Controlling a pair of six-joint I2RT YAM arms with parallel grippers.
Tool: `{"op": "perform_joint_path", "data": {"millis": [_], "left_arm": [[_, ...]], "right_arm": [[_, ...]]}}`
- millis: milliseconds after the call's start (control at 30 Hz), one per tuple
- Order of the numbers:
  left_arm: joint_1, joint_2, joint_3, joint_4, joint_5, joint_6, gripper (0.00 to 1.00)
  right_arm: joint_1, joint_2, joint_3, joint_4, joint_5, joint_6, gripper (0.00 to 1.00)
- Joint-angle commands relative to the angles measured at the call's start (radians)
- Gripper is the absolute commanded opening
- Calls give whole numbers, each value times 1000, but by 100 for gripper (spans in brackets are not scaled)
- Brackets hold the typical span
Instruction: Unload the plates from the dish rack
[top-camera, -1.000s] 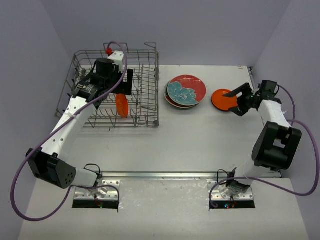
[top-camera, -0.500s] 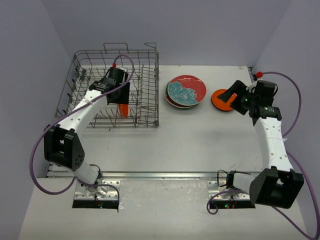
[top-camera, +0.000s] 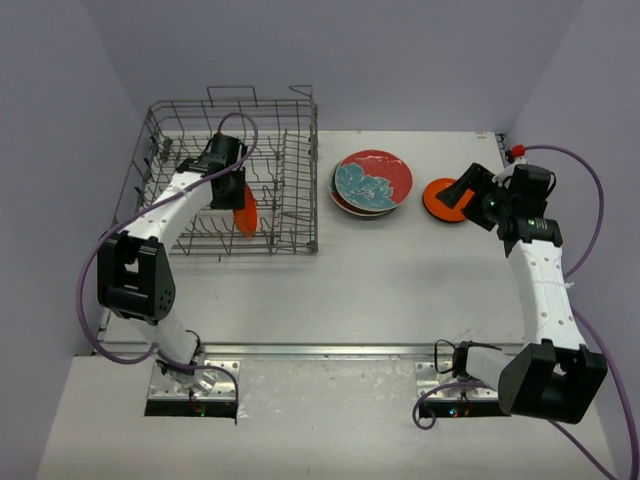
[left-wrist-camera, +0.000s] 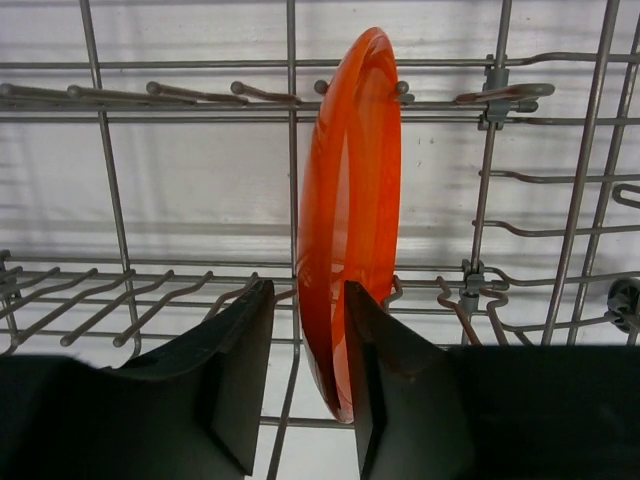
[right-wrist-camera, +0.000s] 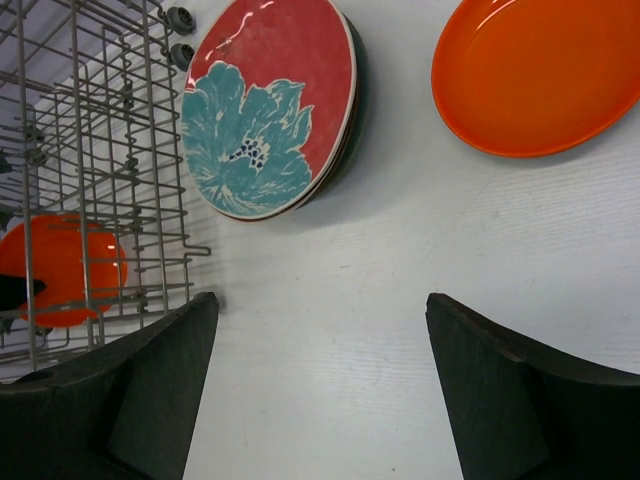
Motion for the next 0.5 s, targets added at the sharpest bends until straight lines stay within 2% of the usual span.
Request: {"op": "perform_joint_path", "data": {"millis": [0,133,300,467], "left_arm": [[-4,8,75,15,26,-4,19],[-4,-20,112,10,24,7,3],[-7,-88,186,19,19,31,0],[-22,-166,351,23,-69,77,0]], "right_arm": [[8,-3,7,47,9,-20,85],[10,-17,6,56,7,-32,85],[15,-28,15,74,-4,-47,84],[30,-32,35,95,-16,-76,84]]}}
